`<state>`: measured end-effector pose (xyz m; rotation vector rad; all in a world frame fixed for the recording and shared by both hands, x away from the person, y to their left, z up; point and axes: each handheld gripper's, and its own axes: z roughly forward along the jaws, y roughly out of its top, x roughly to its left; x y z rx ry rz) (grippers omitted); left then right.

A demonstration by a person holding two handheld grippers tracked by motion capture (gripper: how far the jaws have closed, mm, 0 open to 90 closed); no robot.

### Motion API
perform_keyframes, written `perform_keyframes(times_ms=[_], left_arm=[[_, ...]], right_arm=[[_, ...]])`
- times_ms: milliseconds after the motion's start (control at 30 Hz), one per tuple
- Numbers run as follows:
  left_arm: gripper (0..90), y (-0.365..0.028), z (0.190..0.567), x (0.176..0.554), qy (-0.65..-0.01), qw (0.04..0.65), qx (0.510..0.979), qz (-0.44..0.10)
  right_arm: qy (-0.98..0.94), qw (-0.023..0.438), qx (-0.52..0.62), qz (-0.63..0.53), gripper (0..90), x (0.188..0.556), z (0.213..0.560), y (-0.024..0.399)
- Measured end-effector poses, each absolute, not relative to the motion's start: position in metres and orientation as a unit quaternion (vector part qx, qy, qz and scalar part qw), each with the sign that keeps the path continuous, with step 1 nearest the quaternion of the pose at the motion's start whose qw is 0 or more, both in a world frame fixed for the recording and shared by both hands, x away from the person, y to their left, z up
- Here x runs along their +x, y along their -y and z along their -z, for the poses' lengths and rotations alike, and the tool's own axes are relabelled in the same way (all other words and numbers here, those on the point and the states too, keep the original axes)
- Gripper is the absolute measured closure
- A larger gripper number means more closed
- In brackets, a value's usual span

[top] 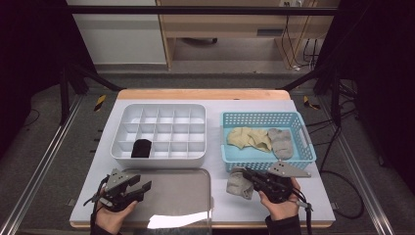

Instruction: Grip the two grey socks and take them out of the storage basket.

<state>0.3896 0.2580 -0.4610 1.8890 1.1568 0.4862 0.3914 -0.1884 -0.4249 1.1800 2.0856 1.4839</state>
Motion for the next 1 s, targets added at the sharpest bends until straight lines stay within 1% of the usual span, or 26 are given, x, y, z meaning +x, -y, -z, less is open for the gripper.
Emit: perform_keyframes(times_ms=[400, 500, 733, 1000], left_arm=[[47.1, -0.259, 0.461, 0.389, -0.462, 0.423, 0.755, -0.195], [47.0, -0.259, 0.462, 0.389, -0.461, 0.422, 0.756, -0.196], [46.9, -0.259, 0.462, 0.389, -0.461, 0.423, 0.755, -0.195], [46.7, -0.259, 0.462, 0.389, -0.461, 0.422, 0.756, -0.195]], right_arm=[[-0.752, 0.129, 0.437, -0.477, 85.3, 0.391, 0.465, 0.186], [-0.756, 0.131, 0.438, -0.469, 84.2, 0.393, 0.469, 0.185], [-0.760, 0.135, 0.442, -0.457, 73.3, 0.395, 0.475, 0.183], [-0.743, 0.164, 0.441, -0.476, 64.0, 0.392, 0.459, 0.191]])
